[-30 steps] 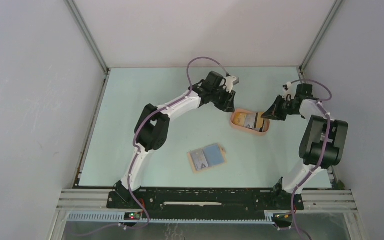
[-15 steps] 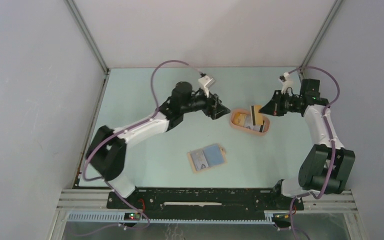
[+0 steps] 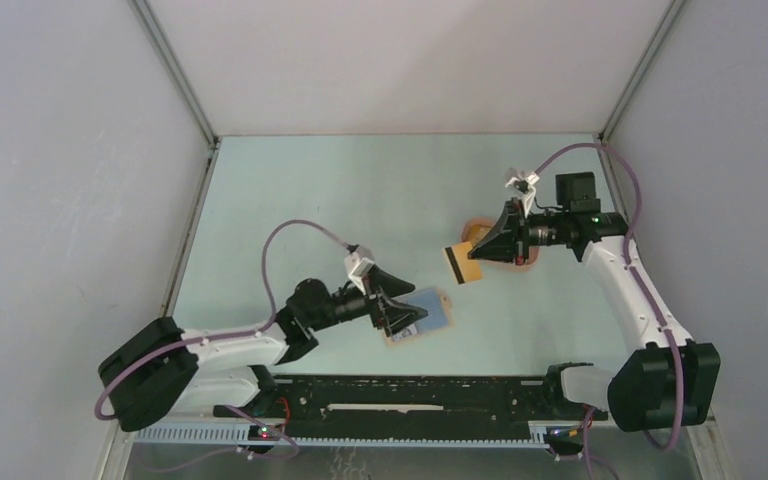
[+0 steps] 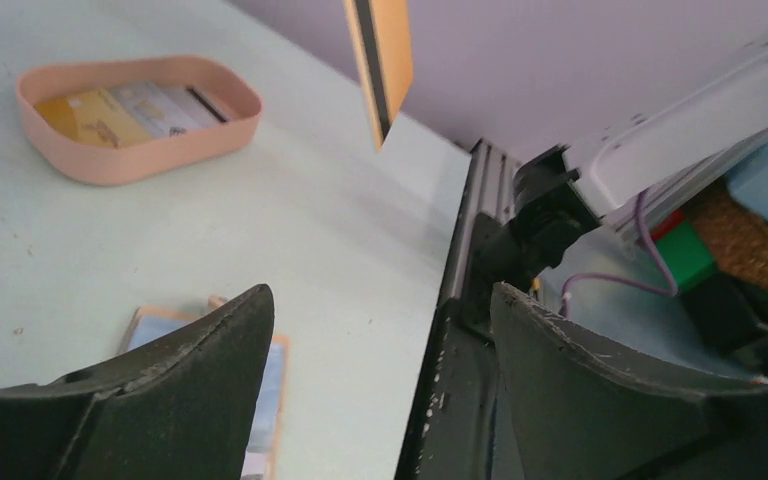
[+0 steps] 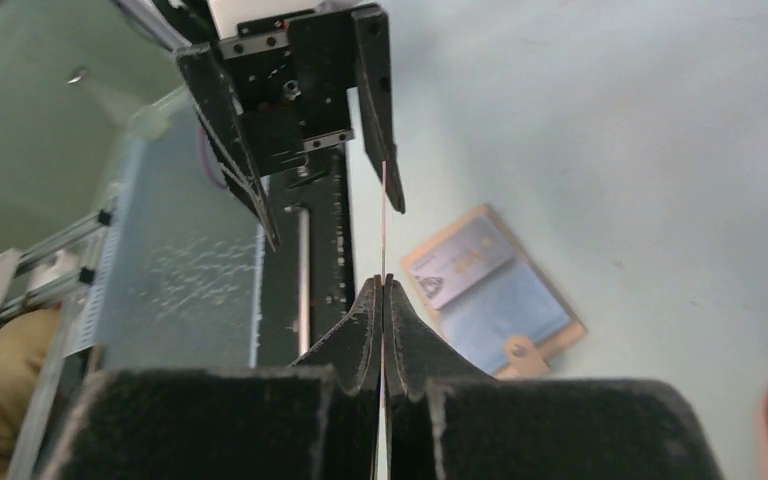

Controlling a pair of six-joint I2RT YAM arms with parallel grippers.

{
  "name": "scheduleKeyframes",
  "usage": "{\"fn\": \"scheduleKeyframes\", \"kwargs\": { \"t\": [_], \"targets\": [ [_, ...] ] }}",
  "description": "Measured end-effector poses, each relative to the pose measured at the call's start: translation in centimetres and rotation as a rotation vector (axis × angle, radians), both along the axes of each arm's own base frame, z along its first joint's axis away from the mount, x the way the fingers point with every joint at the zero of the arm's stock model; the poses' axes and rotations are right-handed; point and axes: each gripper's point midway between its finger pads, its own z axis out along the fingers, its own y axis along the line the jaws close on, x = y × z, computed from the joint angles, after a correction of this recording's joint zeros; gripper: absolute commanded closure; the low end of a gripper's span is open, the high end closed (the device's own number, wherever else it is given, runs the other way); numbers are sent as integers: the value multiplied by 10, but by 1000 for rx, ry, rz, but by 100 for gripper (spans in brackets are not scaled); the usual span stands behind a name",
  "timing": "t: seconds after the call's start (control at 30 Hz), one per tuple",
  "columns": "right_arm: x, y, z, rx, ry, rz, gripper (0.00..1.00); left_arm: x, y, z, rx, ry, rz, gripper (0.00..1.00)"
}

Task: Put the credit cards into the card holder
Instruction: Insert the credit card into the card holder.

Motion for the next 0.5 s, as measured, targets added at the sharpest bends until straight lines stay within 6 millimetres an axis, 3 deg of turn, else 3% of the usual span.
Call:
{"fn": "scheduleKeyframes", "kwargs": {
  "t": [0.27,0.5],
  "targets": [
    [-20,29,-3,52,145,146,100,-23,18,47,-240,-7,27,23],
    [-38,47,1,68,177,244,100,-17,24,66,-319,-8,83,37]
  ]
}}
